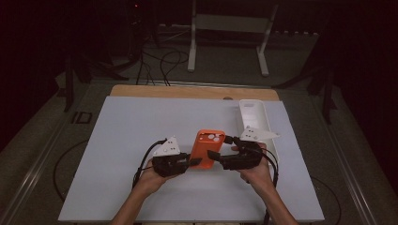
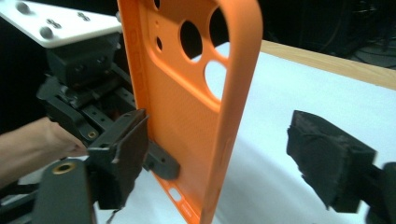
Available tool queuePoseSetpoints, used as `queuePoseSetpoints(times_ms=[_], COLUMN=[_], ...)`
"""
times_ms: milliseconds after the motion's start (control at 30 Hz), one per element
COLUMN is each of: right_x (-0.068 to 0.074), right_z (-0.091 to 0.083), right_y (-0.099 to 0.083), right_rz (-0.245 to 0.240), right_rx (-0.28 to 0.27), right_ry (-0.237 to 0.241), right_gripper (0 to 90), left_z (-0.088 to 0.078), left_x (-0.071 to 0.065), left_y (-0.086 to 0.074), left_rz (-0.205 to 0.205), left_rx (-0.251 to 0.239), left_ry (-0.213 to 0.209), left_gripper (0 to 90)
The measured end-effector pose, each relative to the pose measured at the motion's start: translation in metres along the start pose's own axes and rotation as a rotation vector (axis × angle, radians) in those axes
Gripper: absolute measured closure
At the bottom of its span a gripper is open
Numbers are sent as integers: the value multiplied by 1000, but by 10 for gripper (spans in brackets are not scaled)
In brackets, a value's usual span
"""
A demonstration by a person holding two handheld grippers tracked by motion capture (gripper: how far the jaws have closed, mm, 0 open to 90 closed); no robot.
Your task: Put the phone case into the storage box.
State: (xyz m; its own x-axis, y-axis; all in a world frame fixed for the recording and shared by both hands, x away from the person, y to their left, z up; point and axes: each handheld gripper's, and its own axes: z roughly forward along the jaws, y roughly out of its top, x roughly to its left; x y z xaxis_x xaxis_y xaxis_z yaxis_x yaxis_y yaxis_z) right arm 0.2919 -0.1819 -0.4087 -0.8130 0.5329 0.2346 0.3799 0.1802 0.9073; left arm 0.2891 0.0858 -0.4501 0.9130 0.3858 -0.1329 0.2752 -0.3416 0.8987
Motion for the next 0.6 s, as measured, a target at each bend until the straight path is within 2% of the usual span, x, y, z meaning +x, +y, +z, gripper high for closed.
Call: queuePoseSetpoints(times_ms=[100,167,267,300,333,467,500,600], right_x=[2,3,4,4,4,5,5,5], right_z=[0,0,1,1,1,1,1,1], right_y=[-1,-1,-1,-1,-1,-2,-2,-2], right_rz=[-18,-34,-38,-38,-41,-42,-42,-45], right_rx=[3,7,6,6,4,-13,-13,-21], right_ry=[-26,-57,-71,-71,-77,-93,-93,-104], right_gripper=[185,166,152,152,151,130,130,124], left_z=[-1,-2,-3,-3,-3,-3,-3,-3], left_x=[0,1,1,1,2,4,4,5], left_y=[0,0,0,0,0,-2,-2,-3], left_rz=[-6,-17,-22,-22,-29,-52,-52,-65], left_rx=[-2,-9,-6,-6,3,3,3,2], left_ry=[16,48,82,82,111,157,157,200], left_gripper=[804,803,803,803,803,803,803,803])
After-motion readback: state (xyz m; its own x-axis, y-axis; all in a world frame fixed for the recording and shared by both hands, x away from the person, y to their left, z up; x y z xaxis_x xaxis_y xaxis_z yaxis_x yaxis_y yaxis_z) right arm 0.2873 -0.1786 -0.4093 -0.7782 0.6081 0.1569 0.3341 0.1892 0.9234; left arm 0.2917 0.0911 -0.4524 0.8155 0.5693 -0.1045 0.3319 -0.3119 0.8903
